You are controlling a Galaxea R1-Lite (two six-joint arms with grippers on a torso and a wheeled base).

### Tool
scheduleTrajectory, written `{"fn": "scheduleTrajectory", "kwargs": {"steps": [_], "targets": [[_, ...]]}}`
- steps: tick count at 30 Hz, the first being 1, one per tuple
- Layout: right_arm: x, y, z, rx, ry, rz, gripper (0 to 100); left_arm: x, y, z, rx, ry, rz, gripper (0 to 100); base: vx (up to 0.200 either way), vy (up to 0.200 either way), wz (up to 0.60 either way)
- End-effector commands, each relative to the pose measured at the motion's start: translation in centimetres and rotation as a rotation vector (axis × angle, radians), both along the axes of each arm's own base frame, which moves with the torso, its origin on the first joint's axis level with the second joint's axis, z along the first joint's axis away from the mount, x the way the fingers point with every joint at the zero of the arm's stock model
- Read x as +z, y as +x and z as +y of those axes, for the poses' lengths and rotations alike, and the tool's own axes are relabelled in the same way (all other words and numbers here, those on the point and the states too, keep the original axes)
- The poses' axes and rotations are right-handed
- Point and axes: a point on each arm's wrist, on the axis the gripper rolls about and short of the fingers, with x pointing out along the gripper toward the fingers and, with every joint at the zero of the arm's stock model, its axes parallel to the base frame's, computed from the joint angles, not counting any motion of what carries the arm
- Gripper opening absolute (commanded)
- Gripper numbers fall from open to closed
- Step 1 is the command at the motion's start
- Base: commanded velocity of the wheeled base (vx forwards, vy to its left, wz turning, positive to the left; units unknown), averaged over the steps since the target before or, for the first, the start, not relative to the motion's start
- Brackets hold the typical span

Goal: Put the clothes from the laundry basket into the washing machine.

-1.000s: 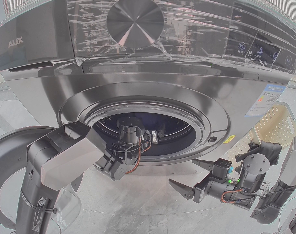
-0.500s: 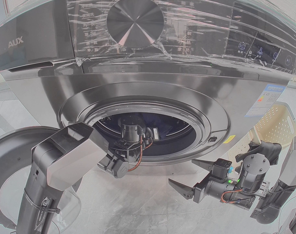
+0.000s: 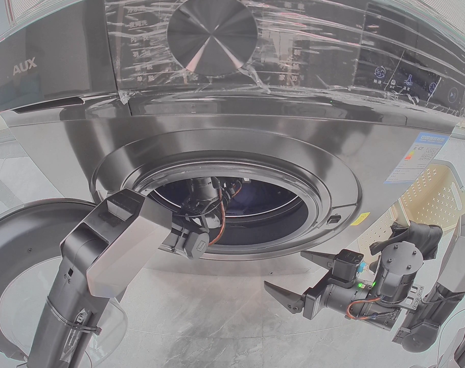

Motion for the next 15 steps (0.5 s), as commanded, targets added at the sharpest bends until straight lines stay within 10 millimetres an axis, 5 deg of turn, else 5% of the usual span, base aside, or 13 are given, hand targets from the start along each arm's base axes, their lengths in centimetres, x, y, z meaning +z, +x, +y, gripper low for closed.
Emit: {"fn": "scheduleTrajectory", "kwargs": {"steps": [1, 12, 13, 15], "targets": [[-0.11, 0.06, 0.02, -0.001, -0.002, 0.002, 100, -0.87, 1.27, 0.3, 0.028, -0.019, -0.028, 0, 0.0, 0.0, 0.0], [-0.15, 0.04, 0.05, 0.0, -0.002, 0.005, 100, -1.59, 1.23, 0.32, 0.028, -0.005, -0.005, 0, 0.0, 0.0, 0.0], [-0.17, 0.02, 0.03, 0.001, -0.004, 0.005, 100, -1.69, 1.08, 0.23, 0.026, -0.006, 0.003, 100, 0.0, 0.0, 0.0], [-0.17, 0.02, 0.03, 0.0, -0.003, 0.006, 100, -1.65, 0.46, 0.03, 0.016, 0.004, 0.02, 100, 0.0, 0.0, 0.0]]}}
